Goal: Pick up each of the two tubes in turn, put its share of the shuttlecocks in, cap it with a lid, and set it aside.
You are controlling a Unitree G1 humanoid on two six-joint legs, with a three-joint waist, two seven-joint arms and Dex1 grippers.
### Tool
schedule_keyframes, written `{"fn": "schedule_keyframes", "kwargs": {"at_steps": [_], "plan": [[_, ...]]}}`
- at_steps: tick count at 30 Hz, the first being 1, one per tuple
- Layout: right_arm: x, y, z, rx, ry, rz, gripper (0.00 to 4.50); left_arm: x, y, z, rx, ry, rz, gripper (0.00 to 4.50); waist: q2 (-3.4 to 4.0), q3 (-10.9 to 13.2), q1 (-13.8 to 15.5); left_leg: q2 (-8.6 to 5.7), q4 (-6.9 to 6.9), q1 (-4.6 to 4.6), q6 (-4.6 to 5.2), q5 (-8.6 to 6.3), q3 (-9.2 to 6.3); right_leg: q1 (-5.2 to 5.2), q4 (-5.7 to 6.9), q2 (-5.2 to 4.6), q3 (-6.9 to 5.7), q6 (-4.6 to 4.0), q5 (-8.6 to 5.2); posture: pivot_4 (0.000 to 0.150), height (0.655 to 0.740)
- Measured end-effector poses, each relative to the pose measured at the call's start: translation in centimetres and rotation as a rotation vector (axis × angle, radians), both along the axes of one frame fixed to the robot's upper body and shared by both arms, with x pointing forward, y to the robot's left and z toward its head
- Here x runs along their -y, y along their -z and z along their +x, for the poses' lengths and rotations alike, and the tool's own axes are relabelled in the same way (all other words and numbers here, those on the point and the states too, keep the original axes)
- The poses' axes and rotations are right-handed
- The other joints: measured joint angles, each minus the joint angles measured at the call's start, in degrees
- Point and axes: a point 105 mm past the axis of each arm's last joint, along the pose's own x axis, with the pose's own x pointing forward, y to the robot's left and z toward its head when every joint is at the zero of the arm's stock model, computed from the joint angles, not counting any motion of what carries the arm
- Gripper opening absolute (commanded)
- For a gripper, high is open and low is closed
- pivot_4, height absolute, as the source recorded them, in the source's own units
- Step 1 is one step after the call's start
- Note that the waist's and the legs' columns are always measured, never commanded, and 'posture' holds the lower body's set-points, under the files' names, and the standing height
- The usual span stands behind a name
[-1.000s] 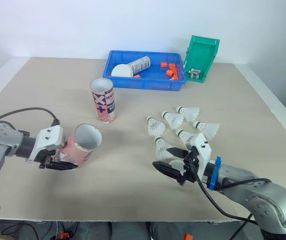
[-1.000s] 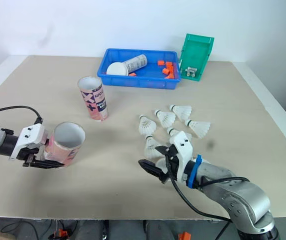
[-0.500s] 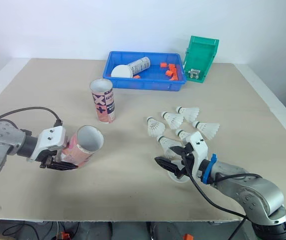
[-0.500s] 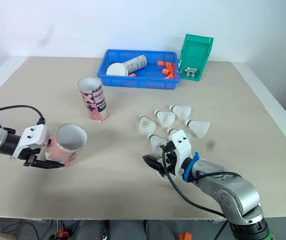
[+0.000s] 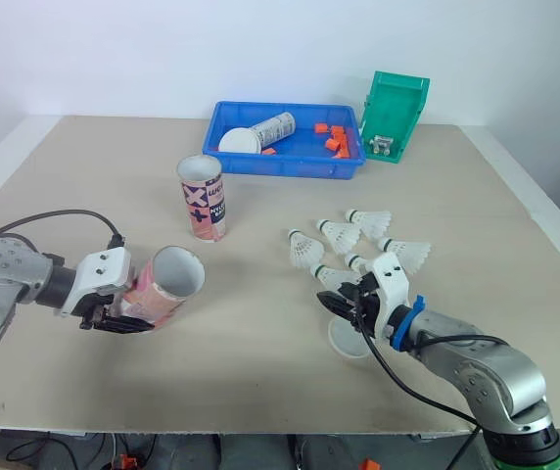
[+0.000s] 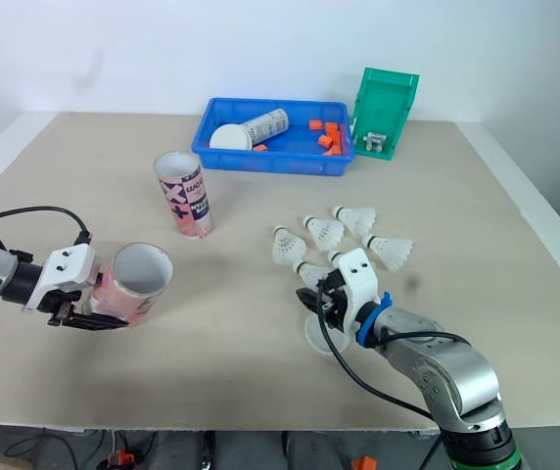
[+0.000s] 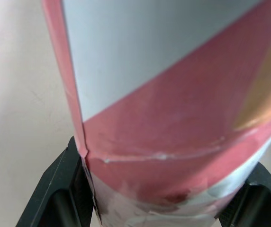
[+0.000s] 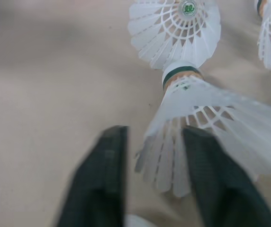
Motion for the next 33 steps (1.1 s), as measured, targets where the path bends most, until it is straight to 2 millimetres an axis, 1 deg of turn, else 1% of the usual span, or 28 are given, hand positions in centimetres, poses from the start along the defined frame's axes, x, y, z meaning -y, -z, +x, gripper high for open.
{"fn": "schedule_keyframes", "kwargs": {"at_steps": [1,5,9,11,13,14,15,16,18,19,20,22,23,24,25,26,27,30,32,33], "plan": [[0.0,0.0,0.0,0.0,-0.005,0.003,0.05,0.0,0.0,0.0,0.0,0.001,0.0,2.73,0.0,0.0,0.0,0.0,0.0,0.0,0.0,0.0,0.0,0.0,0.0,0.0,0.0,0.0,0.0,0.15,0.7037],[0.0,-0.6,-0.3,0.008,-0.033,0.023,0.05,0.1,0.1,0.0,0.0,0.004,-0.002,2.73,0.03,-0.02,0.0,0.0,0.0,0.0,0.0,0.0,0.0,0.01,0.0,0.0,0.01,0.01,0.0,0.15,0.7037],[0.0,-1.8,-1.5,0.015,-0.138,0.022,0.05,0.2,0.2,0.0,0.0,0.009,-0.001,2.73,0.08,-0.05,0.02,-0.01,0.0,-0.01,0.0,0.0,0.0,0.01,0.0,-0.01,0.02,0.02,-0.02,0.15,0.7037],[0.0,-2.9,-2.4,0.034,-0.23,-0.004,0.05,0.2,0.2,0.0,-0.001,0.009,-0.001,2.73,0.11,-0.07,0.03,-0.02,0.0,0.01,0.0,0.0,0.0,0.02,0.0,-0.02,0.03,0.03,-0.02,0.15,0.7037],[-0.2,-3.8,-2.6,0.055,-0.289,-0.011,0.05,0.2,0.2,0.1,-0.001,0.01,0.002,2.73,0.12,-0.08,0.03,-0.02,0.01,0.04,0.0,0.0,0.0,0.03,0.0,-0.02,0.03,0.02,-0.02,0.15,0.7037],[-0.7,-5.8,-2.7,0.105,-0.374,-0.003,0.05,0.2,0.3,0.2,-0.003,0.009,0.001,2.73,0.2,-0.07,0.03,-0.03,0.02,0.05,0.0,0.0,0.02,0.02,0.0,-0.02,0.06,0.02,0.01,0.15,0.7037],[-0.8,-6.3,-2.7,0.123,-0.387,-0.002,0.05,0.2,0.3,0.2,-0.002,0.009,0.001,2.73,0.25,-0.1,0.02,-0.04,0.02,0.05,0.01,0.0,0.02,0.03,0.0,-0.02,0.08,0.03,0.02,0.15,0.7037],[-1.1,-7.8,-2.7,0.175,-0.435,-0.002,0.05,0.3,0.4,0.3,-0.003,0.012,0.002,2.73,0.25,-0.12,0.02,-0.04,0.02,0.09,0.01,0.01,0.0,0.05,0.0,-0.01,0.07,0.03,0.02,0.15,0.7037],[-2.2,-10.0,-2.7,0.259,-0.552,-0.031,0.05,0.3,0.4,0.4,-0.01,0.014,-0.001,2.73,0.34,-0.12,0.03,-0.06,0.03,0.08,0.01,0.01,0.02,0.02,-0.01,-0.03,0.08,0.02,0.02,0.15,0.7037],[-2.5,-10.7,-2.8,0.294,-0.586,-0.044,0.05,0.4,0.4,0.5,-0.011,0.019,-0.002,2.73,0.33,-0.14,0.14,-0.06,0.03,0.1,0.01,0.01,-0.01,0.0,-0.02,-0.03,0.06,0.02,0.0,0.15,0.7037],[-3.8,-11.4,-2.3,0.344,-0.675,-0.092,0.05,0.3,0.4,0.5,-0.021,0.024,-0.003,2.73,0.37,-0.17,0.09,-0.04,0.03,0.19,0.0,-0.01,0.01,-0.11,-0.06,-0.03,0.04,-0.01,-0.02,0.15,0.7037],[-5.6,-12.0,-1.2,0.417,-0.775,-0.161,0.05,0.4,0.4,0.8,-0.029,0.039,0.008,2.73,0.57,-0.22,0.02,-0.07,0.03,0.17,0.01,-0.01,0.07,-0.14,-0.07,-0.05,0.08,-0.02,-0.01,0.15,0.7037],[-6.8,-12.2,-0.7,0.455,-0.838,-0.206,0.05,0.5,0.5,1.0,-0.036,0.044,0.007,2.73,0.69,-0.25,0.07,-0.08,0.03,0.17,0.02,-0.01,0.06,-0.14,-0.07,-0.05,0.08,-0.02,-0.01,0.15,0.7037],[-7.5,-12.1,-0.5,0.473,-0.873,-0.227,0.05,0.6,0.5,1.1,-0.037,0.049,0.007,2.73,0.73,-0.23,0.21,-0.09,0.03,0.15,0.02,-0.01,0.04,-0.15,-0.07,-0.05,0.06,-0.01,-0.02,0.15,0.7037],[-8.7,-12.0,-0.3,0.508,-0.942,-0.267,0.05,0.7,0.4,1.2,-0.042,0.055,0.003,2.73,0.78,-0.24,0.46,-0.09,0.03,0.1,0.03,0.0,0.03,-0.16,-0.06,-0.04,0.03,0.0,-0.05,0.15,0.7037],[-9.2,-11.9,-0.3,0.519,-0.97,-0.279,0.05,0.9,0.4,1.3,-0.042,0.061,0.002,2.73,0.78,-0.25,0.72,-0.09,0.03,0.08,0.03,0.0,0.02,-0.15,-0.06,-0.04,0.02,0.01,-0.09,0.15,0.7037],[-10.1,-11.9,-0.1,0.537,-1.011,-0.288,0.05,0.9,0.4,1.3,-0.048,0.066,-0.001,2.73,0.78,-0.25,0.84,-0.09,0.03,0.06,0.03,-0.01,0.04,-0.11,-0.05,-0.04,0.03,0.0,-0.12,0.15,0.7037],[-12.3,-12.5,0.3,0.594,-1.076,-0.309,0.05,1.2,0.1,1.6,-0.036,0.081,0.001,2.73,0.81,-0.26,1.5,-0.09,0.04,-0.14,0.04,0.0,0.03,-0.05,0.02,-0.03,0.03,0.01,-0.12,0.15,0.7037],[-12.8,-12.5,0.0,0.622,-1.117,-0.328,0.05,1.4,0.2,1.7,-0.035,0.084,-0.007,2.73,0.8,-0.26,1.94,-0.09,0.04,-0.15,0.04,0.0,0.01,-0.03,0.03,-0.02,0.01,0.03,-0.15,0.15,0.7037],[-12.9,-12.2,-0.1,0.623,-1.144,-0.351,0.05,1.4,0.2,1.7,-0.036,0.083,-0.008,2.73,0.8,-0.27,1.99,-0.09,0.06,-0.15,0.04,0.0,0.02,-0.02,0.03,-0.03,0.01,0.03,-0.15,0.15,0.7037]]}}
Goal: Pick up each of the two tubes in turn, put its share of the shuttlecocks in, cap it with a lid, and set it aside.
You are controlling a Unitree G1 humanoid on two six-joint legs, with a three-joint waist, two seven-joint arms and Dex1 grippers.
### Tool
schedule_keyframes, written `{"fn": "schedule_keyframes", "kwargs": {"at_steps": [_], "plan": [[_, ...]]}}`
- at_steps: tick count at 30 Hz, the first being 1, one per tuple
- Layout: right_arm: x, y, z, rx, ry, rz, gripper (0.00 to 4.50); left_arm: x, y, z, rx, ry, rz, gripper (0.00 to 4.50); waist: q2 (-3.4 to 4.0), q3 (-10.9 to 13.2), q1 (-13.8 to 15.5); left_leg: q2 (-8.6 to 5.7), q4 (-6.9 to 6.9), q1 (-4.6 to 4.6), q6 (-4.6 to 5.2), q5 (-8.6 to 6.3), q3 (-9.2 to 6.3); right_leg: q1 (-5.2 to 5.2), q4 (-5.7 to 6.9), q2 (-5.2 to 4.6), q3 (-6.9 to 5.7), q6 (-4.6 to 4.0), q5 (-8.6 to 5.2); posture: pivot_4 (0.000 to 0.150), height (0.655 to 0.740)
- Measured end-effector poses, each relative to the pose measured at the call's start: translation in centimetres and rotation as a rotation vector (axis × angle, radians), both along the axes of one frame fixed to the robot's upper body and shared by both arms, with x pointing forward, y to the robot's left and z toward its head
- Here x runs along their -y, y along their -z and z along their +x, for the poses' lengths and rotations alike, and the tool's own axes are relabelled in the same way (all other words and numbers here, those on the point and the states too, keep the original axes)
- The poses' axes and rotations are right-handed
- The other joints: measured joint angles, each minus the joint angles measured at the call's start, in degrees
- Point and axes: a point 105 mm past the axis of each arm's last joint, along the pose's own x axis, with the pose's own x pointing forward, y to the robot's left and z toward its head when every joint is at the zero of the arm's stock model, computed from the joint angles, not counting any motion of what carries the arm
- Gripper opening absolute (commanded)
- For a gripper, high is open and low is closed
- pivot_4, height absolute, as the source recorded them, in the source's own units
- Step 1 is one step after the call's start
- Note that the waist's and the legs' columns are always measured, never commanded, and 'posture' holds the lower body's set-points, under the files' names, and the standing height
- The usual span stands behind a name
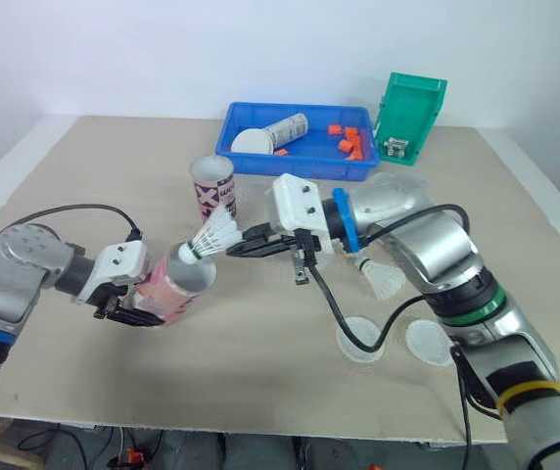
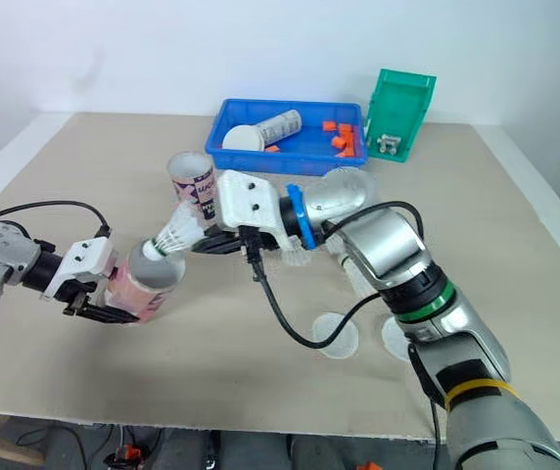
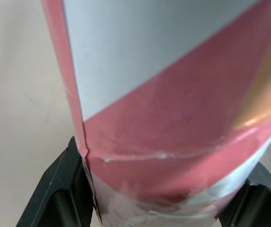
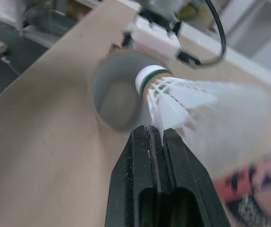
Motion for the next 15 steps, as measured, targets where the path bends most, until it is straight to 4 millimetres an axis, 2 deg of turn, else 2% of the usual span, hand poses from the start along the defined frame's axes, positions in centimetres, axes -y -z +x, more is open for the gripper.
{"fn": "schedule_keyframes", "kwargs": {"at_steps": [1,4,6,8,11,15], "plan": [[-0.1,0.5,-0.2,0.004,-0.025,-0.031,0.05,0.0,0.0,0.0,0.001,-0.002,0.0,2.73,0.0,0.0,0.0,0.0,0.01,0.0,0.0,0.0,0.03,0.0,0.0,-0.01,0.02,-0.01,0.01,0.15,0.7037],[-0.9,0.6,-0.4,-0.006,-0.059,-0.043,0.89,-0.2,0.0,0.0,0.001,-0.009,0.002,2.73,0.02,0.01,-0.13,0.03,0.02,0.03,0.01,0.01,0.03,-0.04,0.09,0.02,0.0,-0.06,0.07,0.15,0.7037],[-1.6,-0.2,-0.7,-0.005,-0.086,-0.047,1.75,-0.2,0.1,0.0,0.002,-0.012,0.004,2.73,0.02,0.01,-0.15,0.06,0.02,0.09,0.03,0.03,0.02,-0.02,0.12,0.04,-0.04,-0.08,0.09,0.15,0.7037],[-1.8,-0.8,-1.3,-0.028,-0.123,-0.041,2.81,-0.2,0.1,0.0,0.004,-0.012,0.003,2.73,0.02,0.0,-0.14,0.07,0.02,0.11,0.03,0.03,0.01,0.01,0.12,0.04,-0.06,-0.08,0.09,0.15,0.7037],[-1.6,-1.6,-2.1,-0.15,-0.152,-0.002,4.23,-0.1,0.1,0.0,0.004,-0.011,0.001,2.73,0.02,0.01,-0.13,0.06,0.05,0.09,0.03,0.03,0.03,0.02,0.12,0.0,-0.04,-0.08,0.09,0.15,0.7037],[0.5,-2.9,-1.8,-0.237,-0.084,0.073,4.23,-0.1,0.2,0.0,0.007,-0.015,-0.005,2.73,-0.03,-0.02,-0.01,0.05,0.06,0.11,0.03,0.03,0.01,0.05,0.11,-0.01,-0.06,-0.08,0.08,0.15,0.7037]]}}
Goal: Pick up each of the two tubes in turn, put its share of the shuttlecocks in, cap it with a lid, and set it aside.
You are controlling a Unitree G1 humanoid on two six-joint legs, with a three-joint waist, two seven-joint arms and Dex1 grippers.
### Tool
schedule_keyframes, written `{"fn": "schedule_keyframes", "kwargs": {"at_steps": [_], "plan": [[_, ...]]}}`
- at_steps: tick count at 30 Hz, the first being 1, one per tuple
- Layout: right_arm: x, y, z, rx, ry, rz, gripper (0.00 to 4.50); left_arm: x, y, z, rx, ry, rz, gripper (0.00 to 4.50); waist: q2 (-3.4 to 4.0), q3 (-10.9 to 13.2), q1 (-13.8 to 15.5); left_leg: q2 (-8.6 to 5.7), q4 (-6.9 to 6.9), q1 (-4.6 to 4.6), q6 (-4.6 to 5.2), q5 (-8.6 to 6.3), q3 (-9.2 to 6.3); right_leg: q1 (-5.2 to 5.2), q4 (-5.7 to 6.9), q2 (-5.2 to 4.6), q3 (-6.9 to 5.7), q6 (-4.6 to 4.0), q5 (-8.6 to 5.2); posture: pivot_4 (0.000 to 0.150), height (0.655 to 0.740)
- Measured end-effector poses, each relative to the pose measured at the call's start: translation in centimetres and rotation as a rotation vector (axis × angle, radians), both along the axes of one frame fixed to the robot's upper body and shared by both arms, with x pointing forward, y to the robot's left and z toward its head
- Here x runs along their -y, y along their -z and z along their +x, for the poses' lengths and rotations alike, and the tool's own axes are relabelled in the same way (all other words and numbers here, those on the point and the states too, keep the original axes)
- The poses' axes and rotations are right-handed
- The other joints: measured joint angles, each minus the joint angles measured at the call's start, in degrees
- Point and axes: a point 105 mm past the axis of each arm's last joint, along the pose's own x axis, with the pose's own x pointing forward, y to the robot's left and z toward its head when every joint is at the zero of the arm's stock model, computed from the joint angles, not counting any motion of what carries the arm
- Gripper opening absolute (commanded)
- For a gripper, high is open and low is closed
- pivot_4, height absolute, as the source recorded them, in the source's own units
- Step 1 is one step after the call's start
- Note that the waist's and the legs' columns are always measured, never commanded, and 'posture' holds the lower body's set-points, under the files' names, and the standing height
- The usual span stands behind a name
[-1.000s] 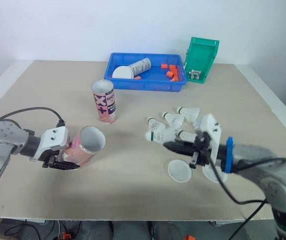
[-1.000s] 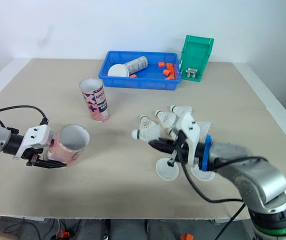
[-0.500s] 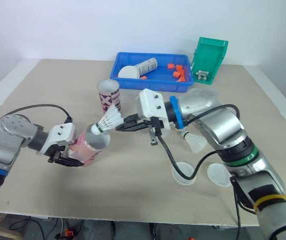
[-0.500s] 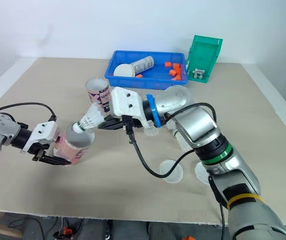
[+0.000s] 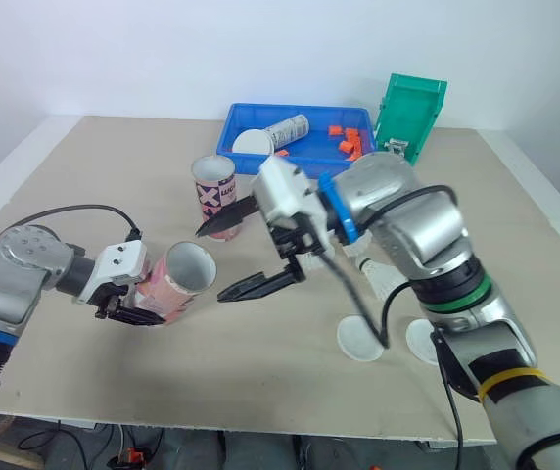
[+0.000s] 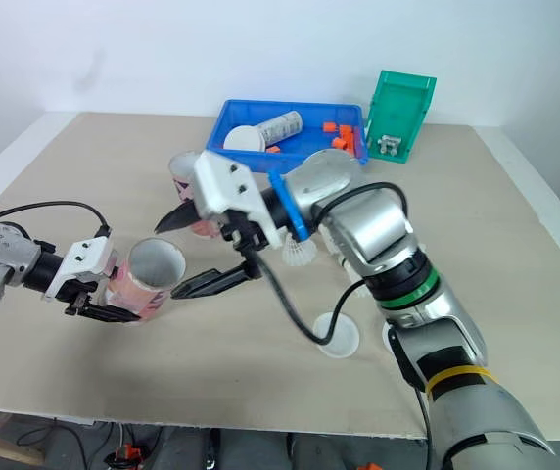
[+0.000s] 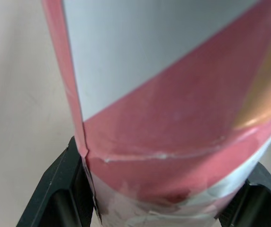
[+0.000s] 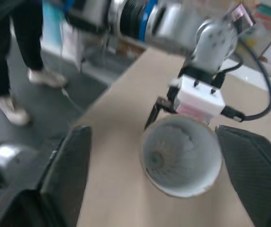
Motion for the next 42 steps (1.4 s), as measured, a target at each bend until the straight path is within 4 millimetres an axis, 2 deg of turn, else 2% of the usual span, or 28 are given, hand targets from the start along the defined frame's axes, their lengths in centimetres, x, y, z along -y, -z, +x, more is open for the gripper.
{"fn": "schedule_keyframes", "kwargs": {"at_steps": [2,4,5,8,12,14,17,25,34,37,39,40,42], "plan": [[1.6,0.8,1.2,-0.051,0.121,0.024,4.23,0.0,0.1,-0.1,0.006,-0.006,-0.004,2.73,-0.04,-0.04,0.01,-0.01,0.01,0.02,0.0,0.0,0.02,0.0,-0.01,-0.03,0.0,0.0,0.0,0.15,0.7037],[3.5,3.1,2.7,-0.137,0.314,0.046,4.23,-0.1,0.2,-0.3,0.008,-0.011,-0.007,2.73,-0.13,-0.2,0.01,-0.01,-0.02,0.02,-0.02,-0.01,0.01,-0.01,-0.02,-0.04,0.0,-0.01,-0.03,0.15,0.7037],[4.9,5.6,3.4,-0.229,0.463,0.039,4.23,-0.2,0.2,-0.4,0.008,-0.019,-0.015,2.73,-0.13,-0.27,-0.03,-0.01,-0.05,0.01,-0.03,-0.02,0.02,-0.01,-0.02,-0.04,0.0,-0.04,-0.05,0.15,0.7037],[6.4,9.0,3.6,-0.365,0.651,0.006,4.23,-0.4,0.2,-0.5,0.006,-0.031,-0.011,2.73,-0.02,-0.28,-0.33,-0.02,-0.09,-0.02,-0.03,-0.02,0.06,-0.1,-0.01,-0.02,0.05,-0.04,-0.03,0.15,0.7037],[7.3,9.9,3.4,-0.391,0.83,0.015,4.23,-0.4,0.3,-0.6,0.007,-0.037,-0.011,2.73,-0.01,-0.32,-0.42,-0.01,-0.1,0.03,-0.03,-0.02,0.0,-0.05,-0.01,0.01,0.03,-0.02,-0.05,0.15,0.7037],[8.0,11.5,4.0,-0.43,0.99,0.002,4.23,-0.4,0.3,-0.6,0.008,-0.039,-0.011,2.73,-0.08,-0.38,-0.44,-0.01,-0.07,0.05,-0.03,-0.02,0.0,-0.05,-0.01,0.01,0.05,-0.02,-0.04,0.15,0.7037],[8.1,12.5,4.4,-0.456,1.083,-0.007,4.23,-0.4,0.3,-0.6,0.007,-0.038,-0.01,2.73,-0.08,-0.38,-0.56,-0.02,-0.06,0.03,-0.03,-0.02,0.03,-0.06,-0.01,0.0,0.09,-0.01,-0.02,0.15,0.7037],[8.4,14.0,6.7,-0.477,1.26,-0.007,4.23,-0.5,0.1,-0.5,0.01,-0.037,-0.01,2.73,-0.08,-0.38,-0.58,-0.02,-0.1,0.0,-0.02,-0.02,0.02,-0.07,-0.06,0.0,0.08,0.0,-0.03,0.15,0.7037],[7.5,14.6,9.0,-0.388,1.325,-0.021,4.23,-0.6,0.1,-0.5,0.013,-0.043,-0.011,2.73,-0.08,-0.38,-0.64,-0.02,-0.12,-0.01,-0.02,-0.02,0.02,-0.09,-0.06,0.01,0.08,0.0,-0.04,0.15,0.7037],[6.9,14.3,9.5,-0.355,1.323,-0.009,3.37,-0.5,0.1,-0.6,0.012,-0.045,-0.012,2.73,-0.08,-0.38,-0.66,-0.02,-0.13,-0.01,-0.02,-0.02,0.01,-0.09,-0.06,0.02,0.07,0.0,-0.04,0.15,0.7037],[7.0,14.4,9.8,-0.333,1.336,-0.009,2.4,-0.5,0.1,-0.6,0.009,-0.05,-0.014,2.73,-0.08,-0.38,-0.66,-0.02,-0.13,-0.01,-0.02,-0.02,0.02,-0.08,-0.09,0.01,0.08,0.0,-0.04,0.15,0.7037],[7.2,14.5,10.0,-0.321,1.345,-0.011,1.7,-0.5,0.1,-0.6,0.009,-0.05,-0.014,2.73,-0.08,-0.38,-0.66,-0.02,-0.13,-0.02,-0.02,-0.02,0.02,-0.09,-0.1,0.01,0.08,0.0,-0.04,0.15,0.7037],[7.1,14.5,10.1,-0.309,1.341,-0.014,1.08,-0.5,0.2,-0.7,0.007,-0.051,-0.014,2.73,-0.08,-0.38,-0.66,-0.02,-0.15,-0.02,-0.02,-0.02,0.02,-0.09,-0.1,0.01,0.08,0.0,-0.04,0.15,0.7037]]}}
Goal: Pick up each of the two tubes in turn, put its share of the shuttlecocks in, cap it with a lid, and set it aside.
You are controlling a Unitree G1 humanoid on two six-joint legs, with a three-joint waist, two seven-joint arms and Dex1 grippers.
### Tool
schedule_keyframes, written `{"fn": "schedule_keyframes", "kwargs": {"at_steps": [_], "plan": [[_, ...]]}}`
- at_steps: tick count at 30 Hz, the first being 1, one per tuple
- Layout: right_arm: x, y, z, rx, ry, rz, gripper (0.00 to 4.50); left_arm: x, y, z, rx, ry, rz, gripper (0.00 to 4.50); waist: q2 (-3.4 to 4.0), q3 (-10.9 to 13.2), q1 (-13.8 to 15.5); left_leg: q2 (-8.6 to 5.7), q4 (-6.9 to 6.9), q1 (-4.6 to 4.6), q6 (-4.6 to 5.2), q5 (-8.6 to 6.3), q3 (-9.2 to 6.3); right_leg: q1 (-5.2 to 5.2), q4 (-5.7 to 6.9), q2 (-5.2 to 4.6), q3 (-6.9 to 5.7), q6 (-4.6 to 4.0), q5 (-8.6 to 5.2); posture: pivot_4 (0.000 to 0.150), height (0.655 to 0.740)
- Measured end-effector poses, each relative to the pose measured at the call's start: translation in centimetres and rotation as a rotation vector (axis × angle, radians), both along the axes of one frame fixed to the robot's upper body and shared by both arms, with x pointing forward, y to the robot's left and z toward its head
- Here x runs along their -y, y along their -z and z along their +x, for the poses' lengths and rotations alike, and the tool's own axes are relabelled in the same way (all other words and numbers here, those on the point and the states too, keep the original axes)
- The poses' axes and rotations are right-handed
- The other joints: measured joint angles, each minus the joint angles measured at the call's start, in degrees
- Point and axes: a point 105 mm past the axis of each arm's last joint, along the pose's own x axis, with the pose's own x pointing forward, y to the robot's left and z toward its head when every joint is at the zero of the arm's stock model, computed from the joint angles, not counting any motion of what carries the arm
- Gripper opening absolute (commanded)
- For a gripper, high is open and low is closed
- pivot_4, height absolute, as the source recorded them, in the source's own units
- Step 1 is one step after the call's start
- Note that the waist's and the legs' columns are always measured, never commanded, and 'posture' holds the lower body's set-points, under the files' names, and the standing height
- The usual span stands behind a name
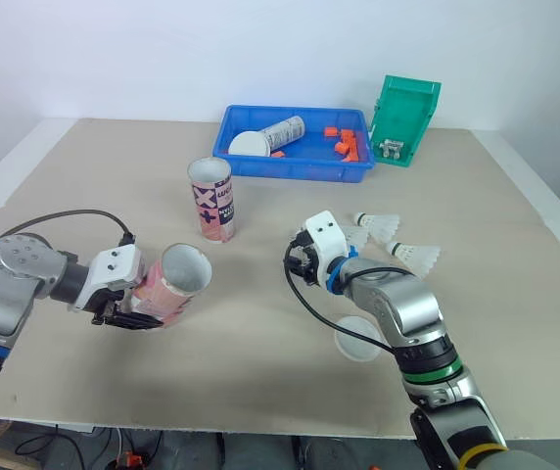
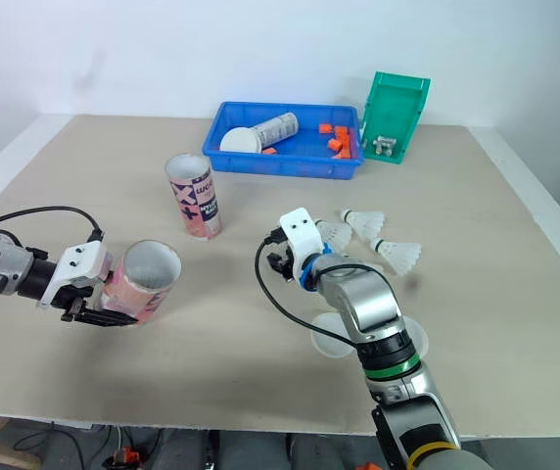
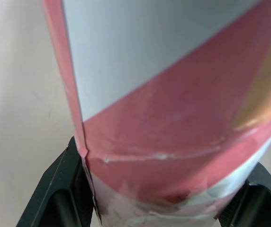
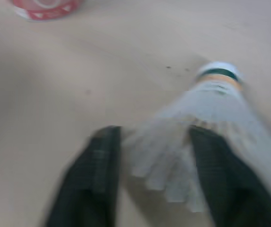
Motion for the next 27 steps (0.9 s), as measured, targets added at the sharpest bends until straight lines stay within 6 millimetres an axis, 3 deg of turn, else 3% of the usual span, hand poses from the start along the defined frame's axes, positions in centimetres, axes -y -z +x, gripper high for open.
{"fn": "schedule_keyframes", "kwargs": {"at_steps": [2,3,10,13,16,17,18,19,21,24,27], "plan": [[-0.3,0.0,-0.1,0.008,-0.018,-0.009,0.1,0.0,0.0,0.0,-0.001,-0.003,-0.001,2.73,0.0,0.0,-0.01,0.01,-0.04,0.01,0.0,0.0,-0.01,-0.01,0.0,0.01,0.0,-0.02,-0.01,0.15,0.7037],[-0.6,0.0,-0.2,0.01,-0.032,-0.011,0.04,0.0,0.0,0.0,0.0,-0.003,-0.001,2.73,0.0,0.0,-0.01,0.01,-0.05,0.01,0.0,0.0,-0.01,-0.01,0.0,0.01,-0.01,-0.02,-0.02,0.15,0.7037],[-1.1,-0.8,-0.2,0.042,-0.085,0.009,0.04,0.0,0.0,-0.1,0.002,-0.002,0.0,2.73,0.01,0.01,-0.01,0.0,-0.05,0.0,0.0,0.0,0.0,-0.01,-0.03,0.0,0.0,-0.02,-0.02,0.15,0.7037],[-1.3,-3.2,-0.2,0.17,-0.209,-0.034,0.04,0.1,0.0,0.0,0.003,-0.001,0.0,2.73,0.04,0.03,0.02,-0.01,-0.04,-0.01,0.0,0.0,0.0,-0.01,-0.07,-0.01,0.0,-0.01,-0.03,0.15,0.7037],[-0.4,-7.9,-0.2,0.419,-0.38,-0.15,0.04,0.2,0.0,0.0,0.001,0.004,0.002,2.73,0.08,0.07,0.06,-0.04,-0.04,-0.02,-0.01,-0.01,0.01,-0.02,-0.13,-0.04,0.01,0.01,-0.04,0.15,0.7037],[-0.3,-8.5,-0.3,0.449,-0.398,-0.164,0.04,0.2,0.0,0.0,0.0,0.004,0.002,2.73,0.08,0.07,0.06,-0.04,-0.06,-0.02,0.0,-0.01,0.01,-0.01,-0.13,-0.04,0.01,0.01,-0.04,0.15,0.7037],[-0.3,-10.1,-0.9,0.527,-0.489,-0.204,0.04,0.2,0.0,0.0,-0.002,0.006,0.002,2.73,0.08,0.07,0.09,-0.04,-0.09,0.0,0.01,-0.02,0.0,0.0,-0.14,-0.04,-0.01,0.0,-0.07,0.15,0.7037],[-0.3,-10.4,-1.1,0.541,-0.514,-0.214,0.04,0.2,0.0,0.0,-0.002,0.007,0.002,2.73,0.08,0.07,0.09,-0.04,-0.11,0.01,0.01,-0.02,0.0,0.0,-0.14,-0.03,-0.01,-0.01,-0.09,0.15,0.7037],[0.0,-10.6,-3.2,0.559,-0.755,-0.305,0.04,0.4,-0.1,0.1,0.004,0.012,-0.002,2.73,0.13,0.1,0.38,-0.07,-0.13,-0.01,0.01,-0.02,-0.01,0.01,-0.13,-0.04,0.01,0.05,-0.21,0.15,0.7037],[0.1,-11.2,-4.6,0.574,-0.911,-0.377,0.04,0.3,-0.1,0.2,0.0,0.012,-0.002,2.73,0.17,0.12,0.37,-0.08,-0.12,-0.02,0.0,-0.04,0.04,0.02,-0.11,-0.04,0.06,0.04,-0.22,0.15,0.7037],[-1.1,-12.3,-5.8,0.615,-1.046,-0.429,0.04,0.3,-0.1,0.2,0.001,0.01,0.002,2.73,0.19,0.12,0.33,-0.06,-0.11,0.05,0.0,-0.04,0.01,0.01,-0.06,-0.03,0.02,0.0,-0.2,0.15,0.7037]]}}
